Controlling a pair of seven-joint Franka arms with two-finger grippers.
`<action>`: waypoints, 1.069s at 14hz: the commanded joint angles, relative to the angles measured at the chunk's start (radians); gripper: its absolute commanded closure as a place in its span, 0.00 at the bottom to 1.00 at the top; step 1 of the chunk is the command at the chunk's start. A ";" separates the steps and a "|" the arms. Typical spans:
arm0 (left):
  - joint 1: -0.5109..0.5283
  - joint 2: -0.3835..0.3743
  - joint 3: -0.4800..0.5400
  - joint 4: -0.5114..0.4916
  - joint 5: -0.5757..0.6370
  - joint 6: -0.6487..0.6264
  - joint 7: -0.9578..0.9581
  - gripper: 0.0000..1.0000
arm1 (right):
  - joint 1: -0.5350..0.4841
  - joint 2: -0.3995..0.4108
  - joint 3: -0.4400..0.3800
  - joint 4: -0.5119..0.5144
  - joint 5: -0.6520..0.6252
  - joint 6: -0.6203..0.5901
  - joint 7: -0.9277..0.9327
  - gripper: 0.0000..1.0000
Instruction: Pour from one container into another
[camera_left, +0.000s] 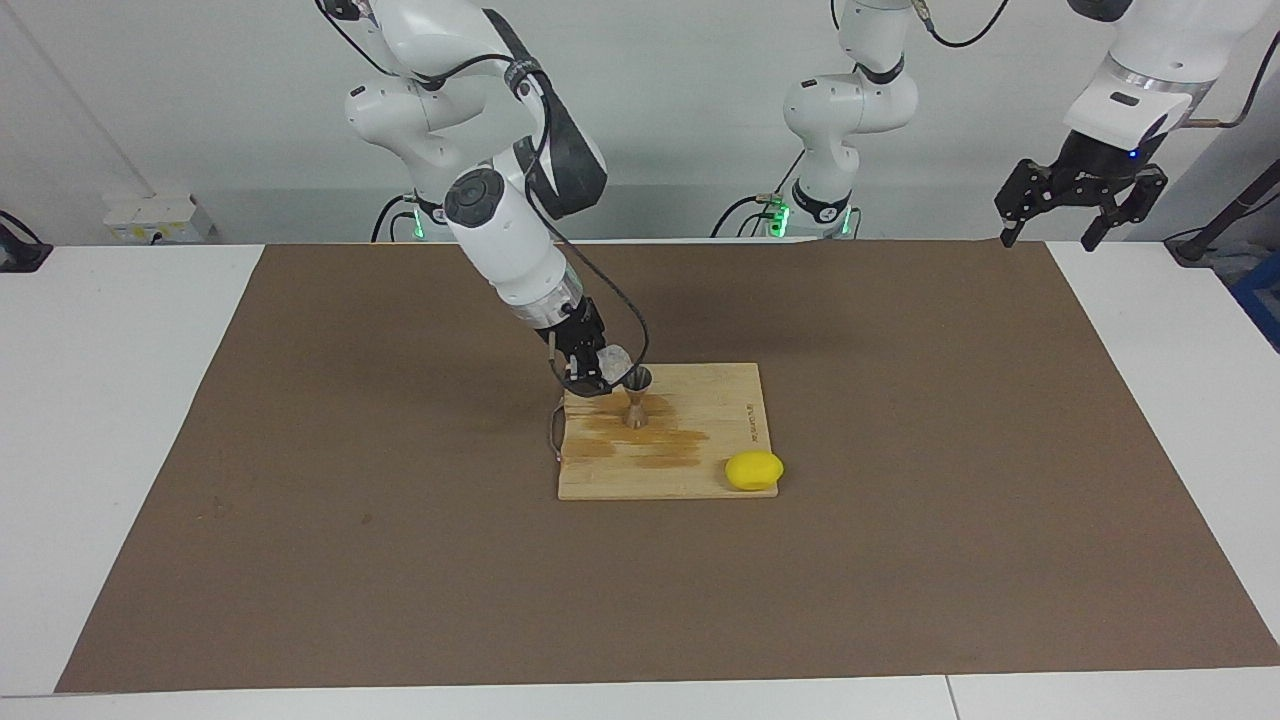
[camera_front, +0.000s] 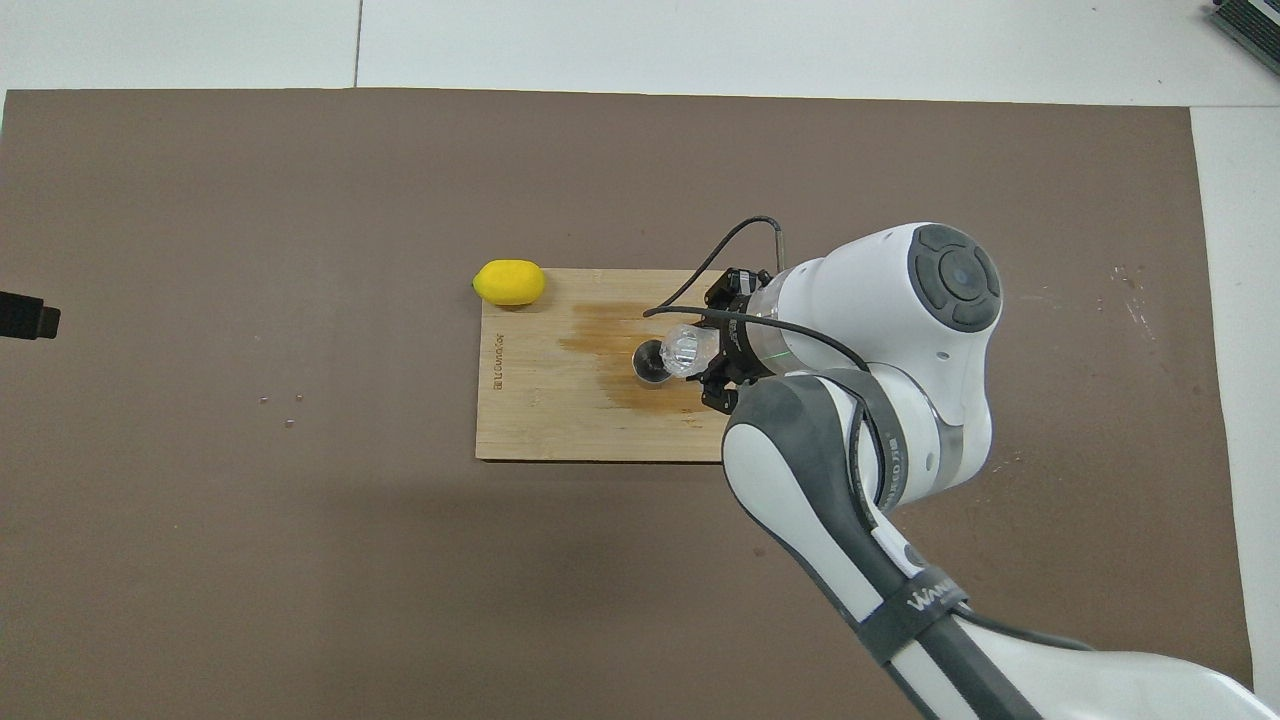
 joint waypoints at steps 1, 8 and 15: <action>-0.019 -0.001 0.000 0.013 -0.010 -0.027 -0.016 0.00 | 0.006 0.008 -0.001 0.016 -0.034 0.010 0.025 1.00; -0.020 -0.007 0.000 -0.012 -0.010 0.002 -0.031 0.00 | 0.026 0.008 -0.003 0.014 -0.040 0.010 0.022 1.00; -0.026 -0.021 -0.002 -0.038 -0.010 0.005 -0.073 0.00 | 0.023 0.008 -0.001 0.014 -0.042 0.013 0.024 1.00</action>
